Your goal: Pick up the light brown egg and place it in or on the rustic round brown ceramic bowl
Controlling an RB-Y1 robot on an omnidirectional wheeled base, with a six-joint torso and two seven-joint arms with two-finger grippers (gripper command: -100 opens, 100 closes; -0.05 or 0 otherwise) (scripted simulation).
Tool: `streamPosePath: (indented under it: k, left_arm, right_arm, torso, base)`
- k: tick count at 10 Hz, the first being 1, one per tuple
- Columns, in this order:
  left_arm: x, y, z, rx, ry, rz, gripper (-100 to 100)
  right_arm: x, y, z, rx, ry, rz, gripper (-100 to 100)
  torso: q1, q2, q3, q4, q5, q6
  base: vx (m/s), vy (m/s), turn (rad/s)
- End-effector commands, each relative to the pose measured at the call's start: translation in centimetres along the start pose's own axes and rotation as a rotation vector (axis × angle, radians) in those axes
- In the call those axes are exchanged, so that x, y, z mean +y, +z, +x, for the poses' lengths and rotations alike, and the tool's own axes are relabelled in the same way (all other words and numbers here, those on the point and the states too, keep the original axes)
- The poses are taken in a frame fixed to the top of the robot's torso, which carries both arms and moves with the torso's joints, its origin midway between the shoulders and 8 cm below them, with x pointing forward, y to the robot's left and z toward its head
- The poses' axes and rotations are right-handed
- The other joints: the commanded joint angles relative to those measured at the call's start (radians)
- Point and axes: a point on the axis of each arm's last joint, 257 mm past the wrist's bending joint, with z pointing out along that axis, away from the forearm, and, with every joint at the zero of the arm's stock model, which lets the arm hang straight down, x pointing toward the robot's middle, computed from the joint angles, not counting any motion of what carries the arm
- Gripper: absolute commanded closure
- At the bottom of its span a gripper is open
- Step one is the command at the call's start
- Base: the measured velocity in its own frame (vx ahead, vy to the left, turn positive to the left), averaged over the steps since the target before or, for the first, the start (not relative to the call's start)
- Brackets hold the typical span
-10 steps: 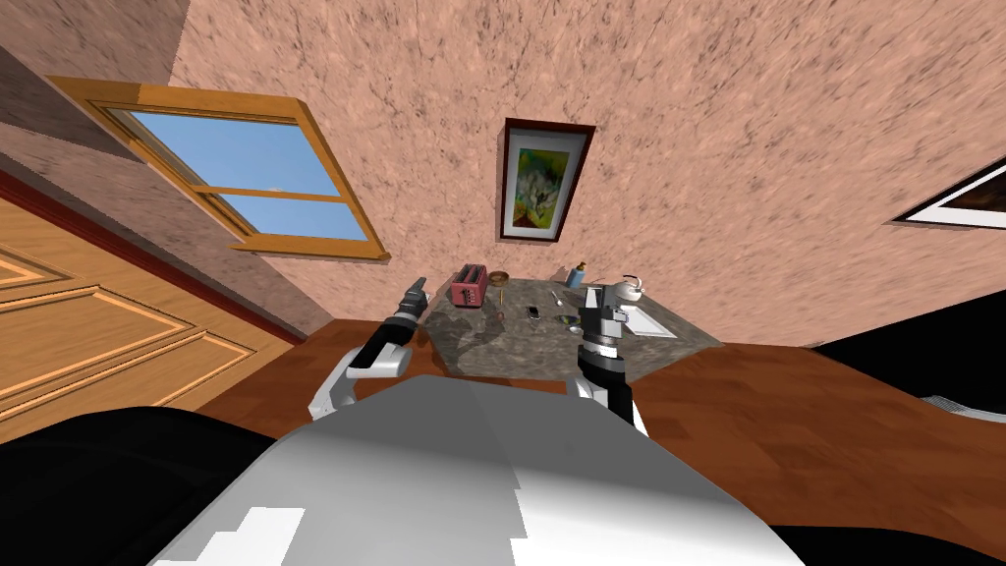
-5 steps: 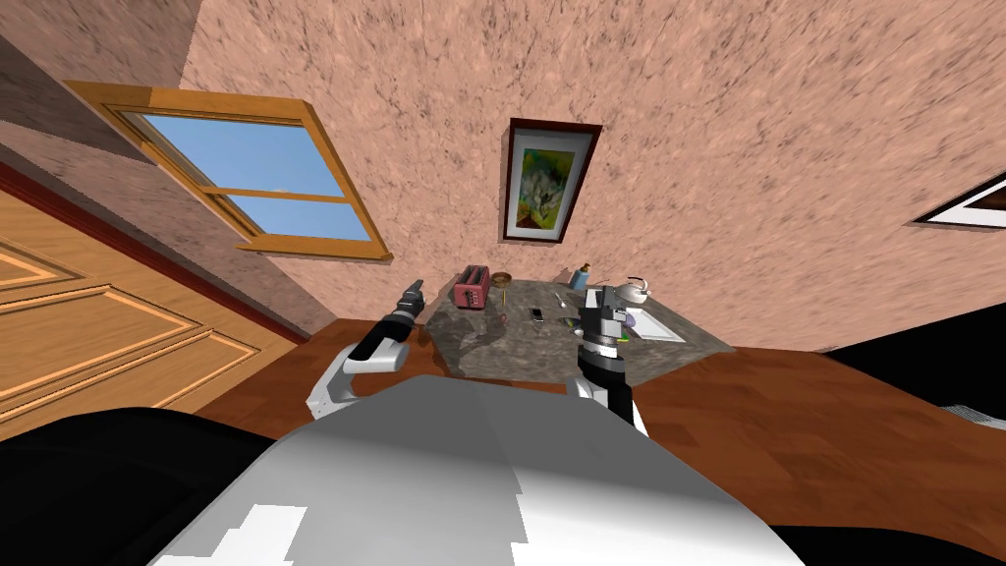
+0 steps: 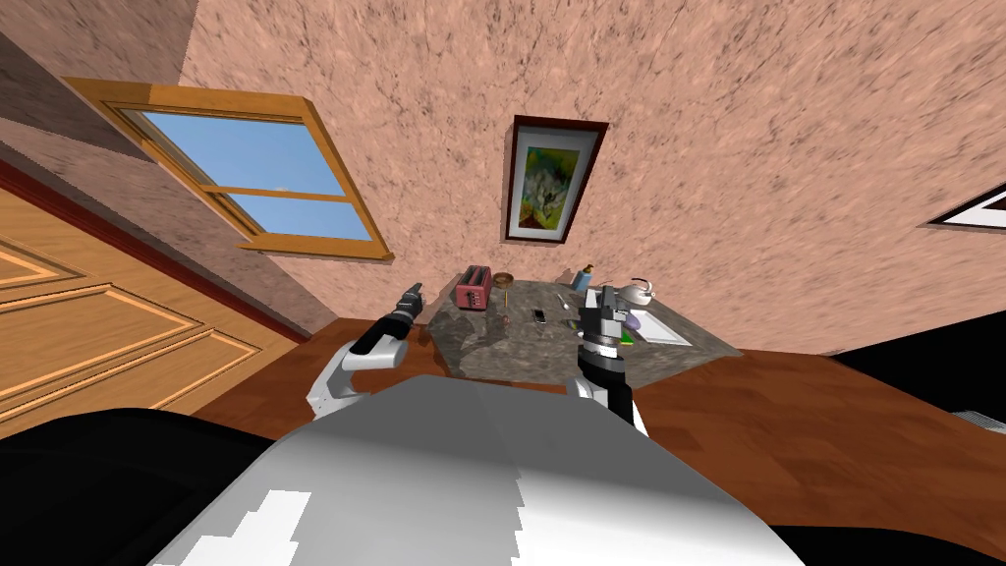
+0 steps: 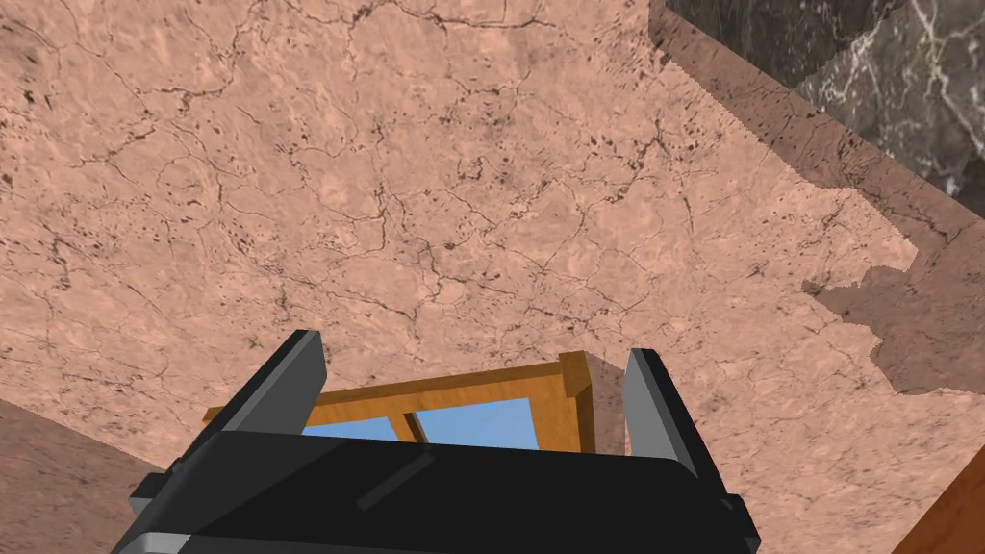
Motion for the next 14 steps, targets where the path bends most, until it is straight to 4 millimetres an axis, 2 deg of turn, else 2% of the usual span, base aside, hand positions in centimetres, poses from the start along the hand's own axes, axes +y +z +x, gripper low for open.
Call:
streamPosePath:
  k: [1, 3, 6, 8, 14]
  left_arm:
    - [0.7, 0.4, -0.9, -0.015, -0.005, -0.038, -100]
    - [1.5, 0.4, -0.9, -0.015, -0.005, -0.069, -100]
    - [2.8, 1.2, -2.3, -0.04, -0.011, -0.14, -100]
    - [4.0, 1.0, -2.3, -0.041, -0.012, -0.184, -100]
    - [6.5, 1.7, -3.7, -0.064, -0.013, -0.321, -100]
  right_arm:
    - [0.0, 0.0, 0.0, 0.0, 0.0, 0.0, 0]
    - [0.0, 0.0, 0.0, 0.0, 0.0, 0.0, 0]
    - [0.0, 0.0, 0.0, 0.0, 0.0, 0.0, 0]
    - [0.0, 0.0, 0.0, 0.0, 0.0, 0.0, 0]
    - [0.0, 0.0, 0.0, 0.0, 0.0, 0.0, 0]
  torso:
    - [0.0, 0.0, 0.0, 0.0, 0.0, 0.0]
    - [0.0, -0.001, 0.0, 0.0, 0.0, 0.0]
    - [0.0, -0.001, 0.0, 0.0, 0.0, 0.0]
    - [-0.001, -0.001, 0.0, 0.0, 0.0, 0.0]
    - [-0.002, 0.0, 0.0, 0.0, -0.001, 0.0]
  base:
    - [0.022, 0.009, 0.027]
    - [0.019, 0.006, 0.004]
    - [0.025, 0.0, 0.013]
    - [0.016, -0.01, 0.001]
    - [0.017, -0.03, -0.001]
